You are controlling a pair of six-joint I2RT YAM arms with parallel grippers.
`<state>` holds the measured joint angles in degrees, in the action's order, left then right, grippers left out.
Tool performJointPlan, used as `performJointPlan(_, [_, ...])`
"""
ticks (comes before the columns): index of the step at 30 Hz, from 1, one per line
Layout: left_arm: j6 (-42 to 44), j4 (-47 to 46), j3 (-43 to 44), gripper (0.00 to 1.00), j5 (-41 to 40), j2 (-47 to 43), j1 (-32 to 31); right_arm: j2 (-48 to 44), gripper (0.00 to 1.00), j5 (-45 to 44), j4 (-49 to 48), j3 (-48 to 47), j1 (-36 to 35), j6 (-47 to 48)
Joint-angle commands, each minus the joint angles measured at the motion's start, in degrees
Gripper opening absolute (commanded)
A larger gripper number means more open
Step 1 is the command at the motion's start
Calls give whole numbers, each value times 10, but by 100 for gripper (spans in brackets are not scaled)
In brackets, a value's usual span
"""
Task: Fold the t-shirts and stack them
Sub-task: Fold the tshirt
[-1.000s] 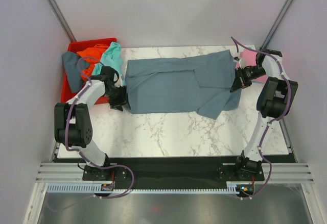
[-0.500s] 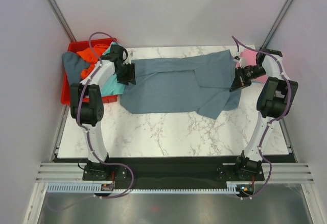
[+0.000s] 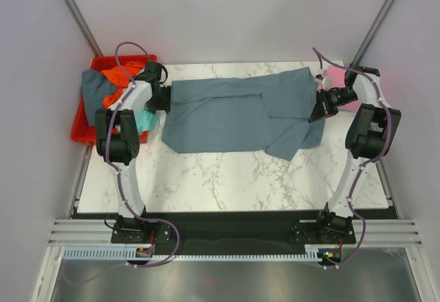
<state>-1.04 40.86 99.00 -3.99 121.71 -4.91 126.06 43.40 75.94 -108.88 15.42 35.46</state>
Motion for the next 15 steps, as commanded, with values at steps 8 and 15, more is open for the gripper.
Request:
performJointPlan(8, [3, -22, -48, 61, -56, -71, 98, -8, 4, 41, -19, -1, 0, -16])
performJointPlan(15, [48, 18, -13, 64, 70, -129, 19, -20, 4, 31, -19, 2, -1, -13])
